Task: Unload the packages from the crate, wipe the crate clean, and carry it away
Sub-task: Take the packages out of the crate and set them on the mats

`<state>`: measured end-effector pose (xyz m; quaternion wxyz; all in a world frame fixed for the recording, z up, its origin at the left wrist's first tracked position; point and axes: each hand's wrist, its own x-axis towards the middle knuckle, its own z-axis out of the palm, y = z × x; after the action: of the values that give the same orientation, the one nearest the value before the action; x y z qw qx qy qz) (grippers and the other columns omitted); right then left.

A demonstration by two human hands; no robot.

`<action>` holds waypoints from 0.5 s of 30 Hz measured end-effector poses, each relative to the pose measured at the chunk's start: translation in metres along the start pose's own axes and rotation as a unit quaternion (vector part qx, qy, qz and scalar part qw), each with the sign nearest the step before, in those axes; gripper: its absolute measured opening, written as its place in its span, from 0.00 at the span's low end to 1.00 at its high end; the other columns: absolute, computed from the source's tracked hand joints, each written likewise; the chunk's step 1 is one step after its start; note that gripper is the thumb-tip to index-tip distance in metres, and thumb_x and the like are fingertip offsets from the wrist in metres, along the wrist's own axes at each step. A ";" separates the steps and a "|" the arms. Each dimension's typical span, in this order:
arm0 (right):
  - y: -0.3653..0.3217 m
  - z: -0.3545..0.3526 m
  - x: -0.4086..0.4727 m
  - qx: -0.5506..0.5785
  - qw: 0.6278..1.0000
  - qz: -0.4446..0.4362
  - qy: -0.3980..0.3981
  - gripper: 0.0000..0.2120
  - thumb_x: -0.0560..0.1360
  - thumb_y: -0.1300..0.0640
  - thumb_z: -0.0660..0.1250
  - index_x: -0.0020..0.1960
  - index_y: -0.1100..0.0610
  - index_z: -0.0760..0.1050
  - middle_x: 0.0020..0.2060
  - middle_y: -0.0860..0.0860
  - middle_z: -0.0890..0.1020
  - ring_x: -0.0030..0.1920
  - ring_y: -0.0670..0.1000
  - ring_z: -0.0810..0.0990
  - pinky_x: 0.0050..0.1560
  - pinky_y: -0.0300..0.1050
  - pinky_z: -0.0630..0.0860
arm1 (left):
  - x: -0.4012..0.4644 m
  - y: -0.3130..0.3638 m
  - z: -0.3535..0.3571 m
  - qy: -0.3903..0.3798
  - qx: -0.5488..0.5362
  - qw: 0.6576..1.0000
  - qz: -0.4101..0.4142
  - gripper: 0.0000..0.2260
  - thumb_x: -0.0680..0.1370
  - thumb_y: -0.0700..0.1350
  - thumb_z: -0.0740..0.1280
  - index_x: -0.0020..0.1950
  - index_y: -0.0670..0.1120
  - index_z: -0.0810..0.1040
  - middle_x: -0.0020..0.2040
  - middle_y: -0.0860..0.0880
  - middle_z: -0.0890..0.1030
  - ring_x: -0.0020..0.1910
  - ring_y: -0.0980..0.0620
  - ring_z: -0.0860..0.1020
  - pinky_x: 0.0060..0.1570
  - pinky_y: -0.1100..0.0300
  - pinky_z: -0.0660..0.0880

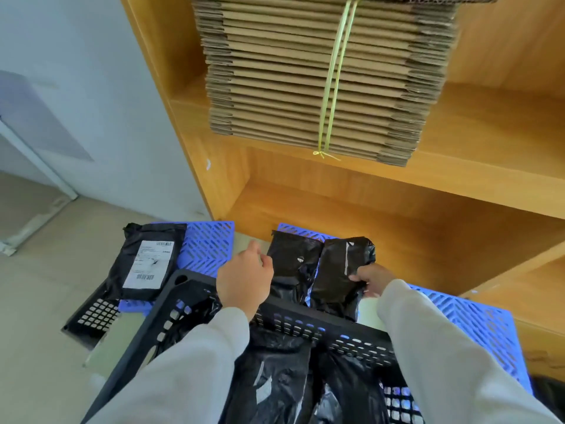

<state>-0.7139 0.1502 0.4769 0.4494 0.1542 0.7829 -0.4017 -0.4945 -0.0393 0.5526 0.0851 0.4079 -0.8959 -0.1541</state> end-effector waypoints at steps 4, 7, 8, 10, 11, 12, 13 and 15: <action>0.002 0.006 0.016 -0.025 1.000 0.009 -0.016 0.10 0.80 0.71 0.63 0.60 0.66 0.73 0.51 0.60 0.80 0.48 0.60 0.80 0.56 0.61 0.78 | 0.000 -0.001 0.004 0.006 -0.029 1.000 -0.011 0.15 0.83 0.52 0.59 0.69 0.52 0.69 0.35 0.53 0.80 0.33 0.51 0.78 0.32 0.56 0.73; 0.000 0.009 0.012 -0.120 0.992 -0.002 -0.037 0.21 0.81 0.66 0.64 0.73 0.65 0.66 0.70 0.61 0.72 0.68 0.62 0.73 0.62 0.65 0.76 | 0.001 -0.001 0.006 0.006 -0.024 1.000 -0.012 0.15 0.83 0.52 0.59 0.69 0.52 0.69 0.36 0.53 0.80 0.33 0.52 0.78 0.33 0.55 0.75; -0.001 0.009 0.006 -0.141 0.989 -0.006 -0.045 0.24 0.81 0.64 0.65 0.75 0.62 0.64 0.74 0.59 0.68 0.71 0.62 0.70 0.61 0.64 0.77 | 0.000 -0.002 0.006 0.006 -0.023 1.000 -0.011 0.14 0.83 0.52 0.59 0.68 0.52 0.70 0.36 0.53 0.80 0.33 0.51 0.78 0.33 0.54 0.76; -0.004 0.009 -0.003 -0.190 0.980 -0.017 -0.053 0.26 0.81 0.59 0.67 0.76 0.60 0.63 0.76 0.56 0.65 0.70 0.61 0.72 0.62 0.60 0.78 | 0.000 -0.002 0.006 0.004 -0.019 1.000 -0.009 0.13 0.83 0.52 0.60 0.66 0.51 0.71 0.35 0.53 0.80 0.33 0.52 0.78 0.34 0.54 0.77; -0.006 0.007 -0.005 -0.211 0.976 -0.025 -0.047 0.26 0.81 0.58 0.67 0.76 0.60 0.64 0.76 0.56 0.65 0.68 0.61 0.74 0.61 0.57 0.78 | 0.000 -0.002 0.006 0.004 -0.019 1.000 -0.009 0.12 0.83 0.52 0.60 0.64 0.51 0.72 0.35 0.53 0.80 0.33 0.52 0.78 0.34 0.54 0.77; -0.007 0.005 -0.008 -0.219 0.975 -0.029 -0.037 0.25 0.81 0.58 0.67 0.76 0.62 0.65 0.75 0.57 0.67 0.66 0.61 0.76 0.58 0.54 0.80 | 0.001 -0.002 0.006 0.006 -0.019 1.000 -0.008 0.11 0.83 0.52 0.60 0.63 0.52 0.74 0.34 0.53 0.80 0.32 0.53 0.78 0.33 0.55 0.77; -0.009 0.002 -0.013 -0.220 0.975 -0.034 -0.022 0.24 0.81 0.59 0.66 0.74 0.63 0.66 0.73 0.59 0.70 0.62 0.61 0.78 0.53 0.52 0.80 | 0.000 -0.002 0.005 0.006 -0.018 1.000 -0.004 0.10 0.82 0.52 0.60 0.61 0.52 0.75 0.34 0.54 0.80 0.31 0.53 0.78 0.32 0.56 0.76; -0.010 -0.004 -0.021 -0.238 0.970 -0.050 0.005 0.20 0.82 0.58 0.65 0.71 0.65 0.69 0.68 0.60 0.75 0.54 0.59 0.79 0.47 0.50 0.78 | 0.000 -0.001 0.005 0.004 -0.013 1.000 0.002 0.09 0.83 0.52 0.59 0.59 0.53 0.76 0.33 0.54 0.80 0.30 0.53 0.77 0.29 0.58 0.73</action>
<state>-0.7107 0.1500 0.5007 0.4492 0.0057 0.8646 -0.2250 -0.4948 -0.0390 0.5478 0.0939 0.4058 -0.8942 -0.1641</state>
